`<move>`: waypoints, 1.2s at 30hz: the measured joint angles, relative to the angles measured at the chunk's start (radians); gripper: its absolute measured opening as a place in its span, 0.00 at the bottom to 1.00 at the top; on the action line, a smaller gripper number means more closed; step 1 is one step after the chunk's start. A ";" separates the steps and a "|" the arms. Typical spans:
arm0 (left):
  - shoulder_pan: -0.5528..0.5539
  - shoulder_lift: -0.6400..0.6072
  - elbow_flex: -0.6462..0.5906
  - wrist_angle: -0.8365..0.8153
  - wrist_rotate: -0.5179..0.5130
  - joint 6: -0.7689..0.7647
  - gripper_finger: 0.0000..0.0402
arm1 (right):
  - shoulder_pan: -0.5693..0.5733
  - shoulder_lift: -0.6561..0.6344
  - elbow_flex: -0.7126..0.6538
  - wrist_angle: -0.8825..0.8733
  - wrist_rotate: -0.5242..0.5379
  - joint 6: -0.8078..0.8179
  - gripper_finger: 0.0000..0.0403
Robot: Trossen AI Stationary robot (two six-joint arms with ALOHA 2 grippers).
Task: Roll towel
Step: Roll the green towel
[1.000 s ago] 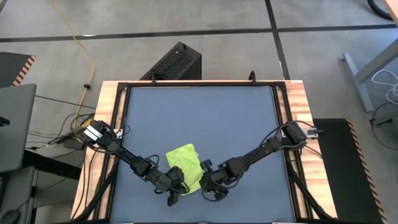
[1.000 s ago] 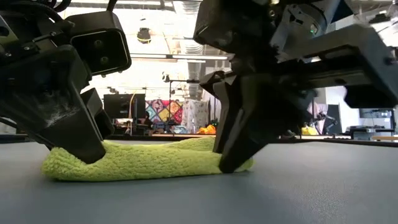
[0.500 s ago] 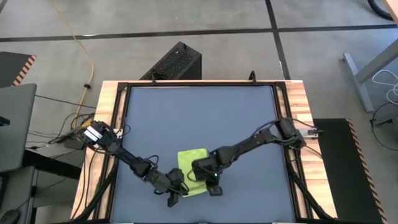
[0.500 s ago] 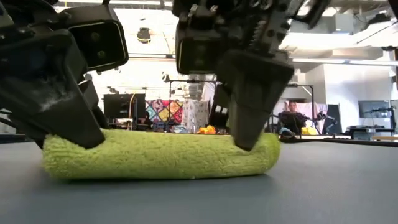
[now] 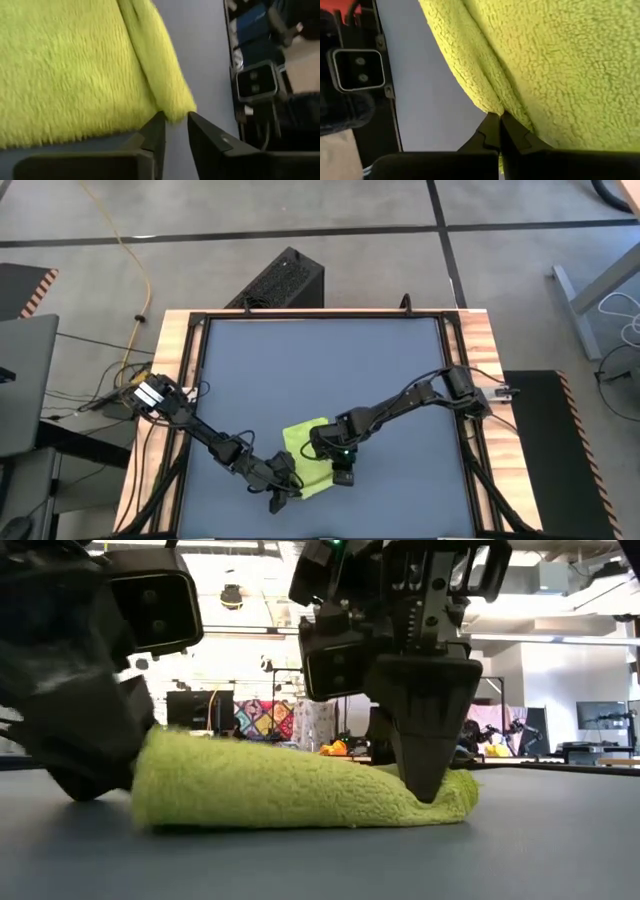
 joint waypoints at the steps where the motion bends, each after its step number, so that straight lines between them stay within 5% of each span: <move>1: 0.000 -0.008 -0.001 -0.002 0.007 0.008 0.18 | -0.003 -0.001 -0.009 0.004 0.000 0.005 0.04; 5: -0.003 -0.050 -0.004 -0.026 -0.022 0.075 0.23 | -0.009 -0.002 -0.021 0.011 0.004 0.008 0.04; 12: -0.003 -0.118 0.005 0.049 -0.269 0.397 0.23 | -0.019 -0.002 -0.023 0.035 0.013 0.020 0.04; 16: 0.003 -0.119 0.097 0.010 -0.253 0.585 0.23 | -0.028 -0.002 -0.023 0.037 0.012 0.028 0.04; 25: 0.048 -0.117 0.151 -0.332 -0.151 0.534 0.26 | -0.031 -0.001 -0.023 0.041 0.011 0.040 0.04; 36: 0.038 -0.073 0.155 -0.249 -0.184 0.478 0.50 | -0.038 0.000 -0.023 0.043 0.007 0.052 0.04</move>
